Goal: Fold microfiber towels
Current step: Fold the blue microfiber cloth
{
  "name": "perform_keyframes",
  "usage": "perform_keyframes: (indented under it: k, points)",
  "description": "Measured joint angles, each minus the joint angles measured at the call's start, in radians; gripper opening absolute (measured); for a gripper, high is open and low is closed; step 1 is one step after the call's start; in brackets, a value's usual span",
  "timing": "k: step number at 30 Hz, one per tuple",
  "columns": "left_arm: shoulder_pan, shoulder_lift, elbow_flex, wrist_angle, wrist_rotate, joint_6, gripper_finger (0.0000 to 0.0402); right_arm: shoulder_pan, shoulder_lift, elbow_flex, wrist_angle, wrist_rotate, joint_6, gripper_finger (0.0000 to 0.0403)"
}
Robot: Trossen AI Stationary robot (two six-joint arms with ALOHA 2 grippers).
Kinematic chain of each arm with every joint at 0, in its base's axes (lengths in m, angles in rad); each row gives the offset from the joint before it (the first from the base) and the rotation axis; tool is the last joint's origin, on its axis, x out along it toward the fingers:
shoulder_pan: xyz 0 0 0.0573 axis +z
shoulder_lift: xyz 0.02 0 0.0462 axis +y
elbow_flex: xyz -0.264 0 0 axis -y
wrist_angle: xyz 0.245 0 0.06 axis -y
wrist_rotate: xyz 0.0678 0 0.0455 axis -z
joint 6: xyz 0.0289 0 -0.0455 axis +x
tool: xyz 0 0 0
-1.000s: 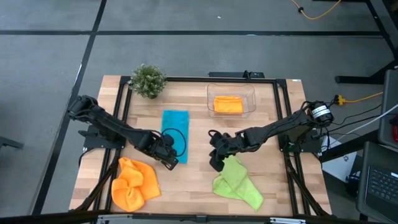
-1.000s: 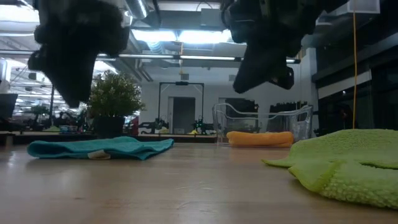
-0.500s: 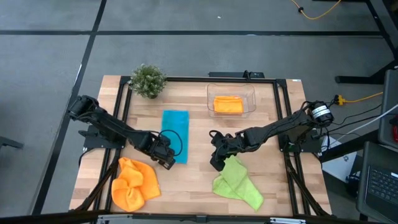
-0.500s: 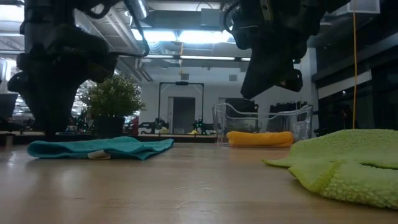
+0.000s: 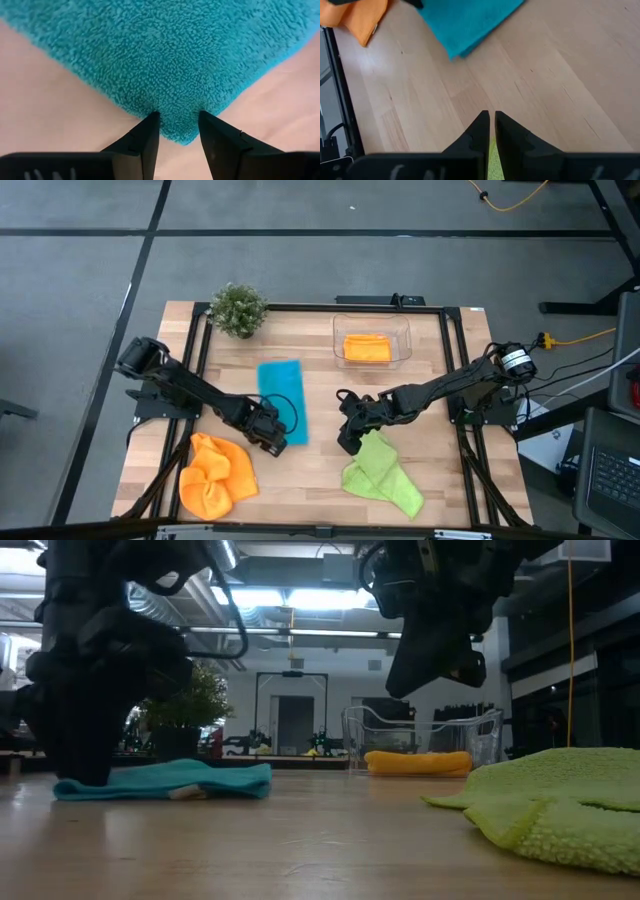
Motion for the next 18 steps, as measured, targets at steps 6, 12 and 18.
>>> perform_keyframes:
  k: [6, 12, 18]
  points:
    - [0.005, 0.005, -0.006, 0.215, -0.028, -0.020, 0.0135, 0.000, 0.000, 0.000, -0.006, 0.000, -0.002, 0.0032]
    - [-0.005, -0.003, -0.005, 0.260, -0.011, 0.017, 0.0135, 0.000, 0.000, 0.000, -0.018, -0.004, -0.004, 0.0032]
    - [-0.033, -0.068, -0.005, 0.279, -0.093, 0.182, 0.0135, 0.000, 0.000, 0.000, -0.020, -0.035, -0.048, 0.0032]
